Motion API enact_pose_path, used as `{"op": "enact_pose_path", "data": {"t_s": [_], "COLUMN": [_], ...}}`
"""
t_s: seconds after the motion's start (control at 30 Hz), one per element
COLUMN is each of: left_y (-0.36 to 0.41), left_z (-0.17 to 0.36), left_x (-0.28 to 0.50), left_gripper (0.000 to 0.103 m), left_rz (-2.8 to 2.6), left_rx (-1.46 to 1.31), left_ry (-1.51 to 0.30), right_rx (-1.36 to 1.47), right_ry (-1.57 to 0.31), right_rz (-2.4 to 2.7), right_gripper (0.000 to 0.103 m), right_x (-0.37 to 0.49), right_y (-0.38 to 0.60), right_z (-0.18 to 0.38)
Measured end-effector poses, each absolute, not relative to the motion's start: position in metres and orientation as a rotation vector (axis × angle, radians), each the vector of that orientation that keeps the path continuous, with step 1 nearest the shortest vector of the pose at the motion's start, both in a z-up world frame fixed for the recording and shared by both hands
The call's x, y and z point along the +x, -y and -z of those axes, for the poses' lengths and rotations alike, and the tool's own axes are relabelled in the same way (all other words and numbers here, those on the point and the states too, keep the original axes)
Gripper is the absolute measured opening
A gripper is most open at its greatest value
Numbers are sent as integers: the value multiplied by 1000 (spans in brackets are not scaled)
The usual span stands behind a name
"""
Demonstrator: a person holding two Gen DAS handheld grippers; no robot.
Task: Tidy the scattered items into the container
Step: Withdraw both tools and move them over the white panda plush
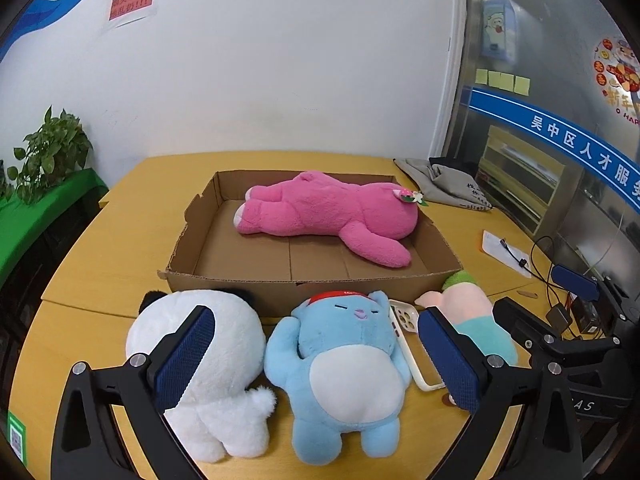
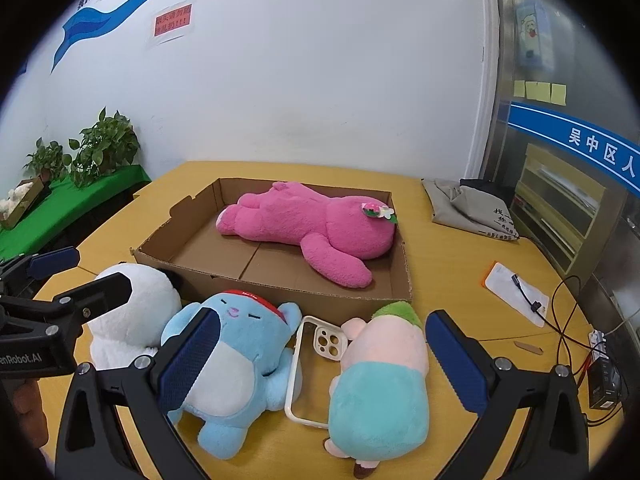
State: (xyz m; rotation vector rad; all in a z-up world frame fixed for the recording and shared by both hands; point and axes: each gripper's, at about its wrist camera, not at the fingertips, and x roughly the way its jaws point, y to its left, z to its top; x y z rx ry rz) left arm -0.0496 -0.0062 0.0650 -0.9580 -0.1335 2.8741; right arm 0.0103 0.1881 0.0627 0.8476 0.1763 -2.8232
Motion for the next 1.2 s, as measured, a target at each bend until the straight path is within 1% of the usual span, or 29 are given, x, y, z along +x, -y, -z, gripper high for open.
{"op": "enact_pose_path", "data": {"t_s": [1.2], "left_y": [17], "left_z": [-52], "left_x": [-51], "left_gripper": [103], "left_rz": [-2834], "left_rx": [-1000], "left_ry": [146], "right_rx": [907], "right_ry": [-213], "right_rz": [2786], "right_gripper": [102], "right_x": [6], "right_y": [-172], "right_z": [-50]}}
